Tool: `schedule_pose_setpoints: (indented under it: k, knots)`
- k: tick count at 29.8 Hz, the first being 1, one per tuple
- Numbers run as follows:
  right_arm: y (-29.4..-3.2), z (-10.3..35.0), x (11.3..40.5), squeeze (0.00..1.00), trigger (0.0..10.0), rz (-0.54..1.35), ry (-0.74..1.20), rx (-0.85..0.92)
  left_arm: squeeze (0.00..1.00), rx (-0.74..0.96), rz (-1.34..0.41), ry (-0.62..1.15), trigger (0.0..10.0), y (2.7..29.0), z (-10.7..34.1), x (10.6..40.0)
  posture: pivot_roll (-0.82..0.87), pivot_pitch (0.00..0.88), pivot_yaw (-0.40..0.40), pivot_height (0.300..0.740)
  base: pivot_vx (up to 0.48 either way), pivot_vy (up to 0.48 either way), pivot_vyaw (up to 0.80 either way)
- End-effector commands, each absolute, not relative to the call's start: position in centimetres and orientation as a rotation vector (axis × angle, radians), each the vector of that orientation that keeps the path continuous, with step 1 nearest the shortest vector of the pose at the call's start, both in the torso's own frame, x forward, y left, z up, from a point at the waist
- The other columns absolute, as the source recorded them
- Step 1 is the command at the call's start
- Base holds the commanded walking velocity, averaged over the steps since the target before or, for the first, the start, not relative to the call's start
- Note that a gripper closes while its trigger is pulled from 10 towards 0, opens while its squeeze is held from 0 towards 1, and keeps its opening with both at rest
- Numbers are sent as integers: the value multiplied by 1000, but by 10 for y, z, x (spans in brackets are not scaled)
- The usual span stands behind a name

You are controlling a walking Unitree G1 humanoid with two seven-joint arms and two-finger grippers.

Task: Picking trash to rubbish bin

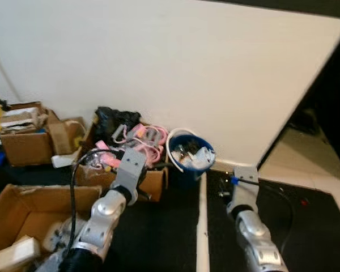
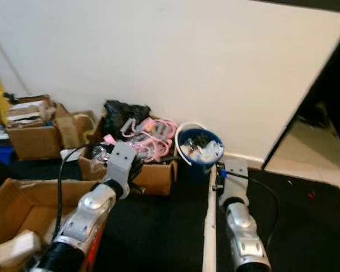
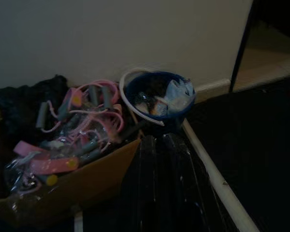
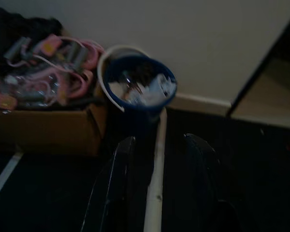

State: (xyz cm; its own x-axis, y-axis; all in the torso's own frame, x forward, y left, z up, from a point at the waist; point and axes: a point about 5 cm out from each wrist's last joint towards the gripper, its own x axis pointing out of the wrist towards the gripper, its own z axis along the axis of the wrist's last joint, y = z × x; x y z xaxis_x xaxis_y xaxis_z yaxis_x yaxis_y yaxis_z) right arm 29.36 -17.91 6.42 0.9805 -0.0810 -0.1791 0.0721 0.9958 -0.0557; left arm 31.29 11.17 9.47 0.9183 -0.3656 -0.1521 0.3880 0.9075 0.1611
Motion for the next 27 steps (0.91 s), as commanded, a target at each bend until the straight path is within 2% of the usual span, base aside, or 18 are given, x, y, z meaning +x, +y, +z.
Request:
schedule_pose_setpoints:
  k: [1, 27]
  knots:
    - [-185, 64, 292, 0, 10000, -89, 193, -62, 0, 195, -396, 128, 10000, 109, 93, 312, -101, 36, -24, 740, 0, 0, -800]
    - [-190, 63, 290, 0, 10000, -104, 213, -76, 0, 189, -394, 120, 10000, 106, 94, 314, -107, 54, -28, 740, 0, 0, -800]
